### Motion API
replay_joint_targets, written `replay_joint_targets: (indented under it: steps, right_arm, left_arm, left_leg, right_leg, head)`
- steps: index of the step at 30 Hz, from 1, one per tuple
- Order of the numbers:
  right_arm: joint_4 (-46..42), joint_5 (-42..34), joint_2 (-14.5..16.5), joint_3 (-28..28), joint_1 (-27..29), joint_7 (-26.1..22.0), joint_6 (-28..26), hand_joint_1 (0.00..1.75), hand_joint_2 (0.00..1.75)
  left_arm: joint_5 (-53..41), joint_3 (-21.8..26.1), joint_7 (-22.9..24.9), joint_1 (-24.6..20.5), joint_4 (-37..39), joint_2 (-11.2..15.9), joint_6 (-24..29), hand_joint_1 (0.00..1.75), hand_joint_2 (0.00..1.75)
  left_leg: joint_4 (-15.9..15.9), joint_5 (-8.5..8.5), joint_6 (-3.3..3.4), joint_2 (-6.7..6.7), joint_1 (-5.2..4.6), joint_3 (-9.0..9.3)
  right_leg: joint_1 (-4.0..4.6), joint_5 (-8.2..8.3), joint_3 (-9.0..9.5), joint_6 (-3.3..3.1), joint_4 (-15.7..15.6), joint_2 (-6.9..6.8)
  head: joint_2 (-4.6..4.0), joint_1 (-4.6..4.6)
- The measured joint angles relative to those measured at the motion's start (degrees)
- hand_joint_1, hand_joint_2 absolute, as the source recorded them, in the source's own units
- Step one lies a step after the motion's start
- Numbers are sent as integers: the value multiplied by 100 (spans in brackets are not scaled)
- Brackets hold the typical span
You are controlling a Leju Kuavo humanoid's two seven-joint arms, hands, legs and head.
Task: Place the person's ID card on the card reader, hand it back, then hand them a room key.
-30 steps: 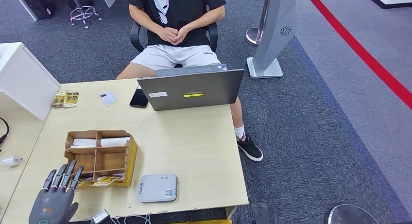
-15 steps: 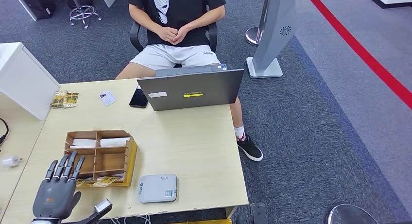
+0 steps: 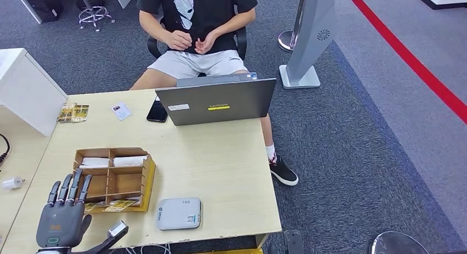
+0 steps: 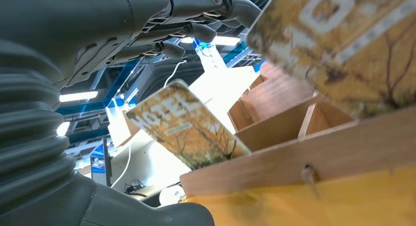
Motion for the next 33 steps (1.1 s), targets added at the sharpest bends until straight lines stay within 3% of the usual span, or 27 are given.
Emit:
replay_joint_targets:
  steps: [6,33]
  right_arm:
    - [1,-69,-2,32,3,-43,-116,0,175]
    - [-1,-203,-1,27,36,-126,-255,0,175]
  left_arm:
    - [0,-283,320,4,-85,118,81,0,175]
    - [0,-343,336,360,-456,203,238,0,175]
  left_leg:
    - [0,0,0,0,0,0]
    - [0,0,0,0,0,-1]
  right_leg:
    - [0,0,0,0,0,0]
    - [0,0,0,0,0,-1]
  head:
    - [0,-1]
    - [0,0]
